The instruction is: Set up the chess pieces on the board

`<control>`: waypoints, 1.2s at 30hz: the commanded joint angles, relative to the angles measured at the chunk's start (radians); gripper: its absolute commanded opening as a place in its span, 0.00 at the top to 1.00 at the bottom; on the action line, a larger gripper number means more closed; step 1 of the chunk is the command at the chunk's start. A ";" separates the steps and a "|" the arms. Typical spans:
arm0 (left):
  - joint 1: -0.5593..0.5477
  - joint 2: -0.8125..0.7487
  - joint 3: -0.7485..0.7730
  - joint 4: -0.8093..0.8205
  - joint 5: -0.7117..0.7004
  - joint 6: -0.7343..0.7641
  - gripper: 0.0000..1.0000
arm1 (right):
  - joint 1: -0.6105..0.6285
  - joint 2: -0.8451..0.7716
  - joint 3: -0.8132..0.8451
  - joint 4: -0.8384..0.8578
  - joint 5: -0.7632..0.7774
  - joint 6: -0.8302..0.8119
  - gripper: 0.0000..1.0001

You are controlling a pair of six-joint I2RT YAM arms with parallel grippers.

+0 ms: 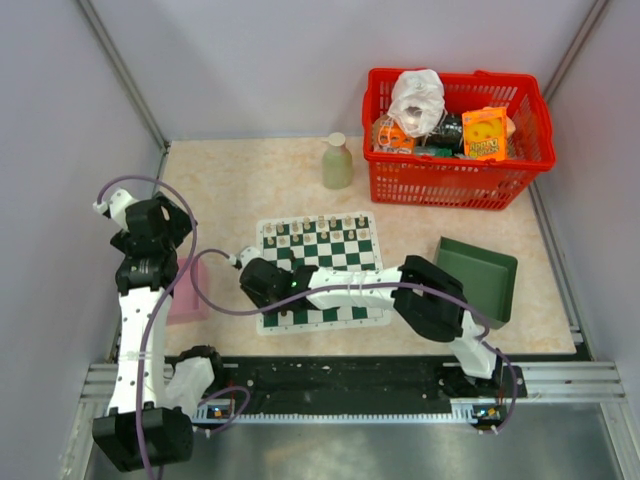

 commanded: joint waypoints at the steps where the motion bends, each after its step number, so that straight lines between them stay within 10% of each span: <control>1: 0.006 -0.027 -0.002 0.030 -0.001 0.002 0.01 | -0.010 -0.162 -0.021 0.039 0.028 -0.020 0.63; 36: 0.011 -0.018 -0.003 0.043 0.010 0.010 0.01 | -0.039 -0.186 -0.191 -0.001 -0.101 0.049 0.65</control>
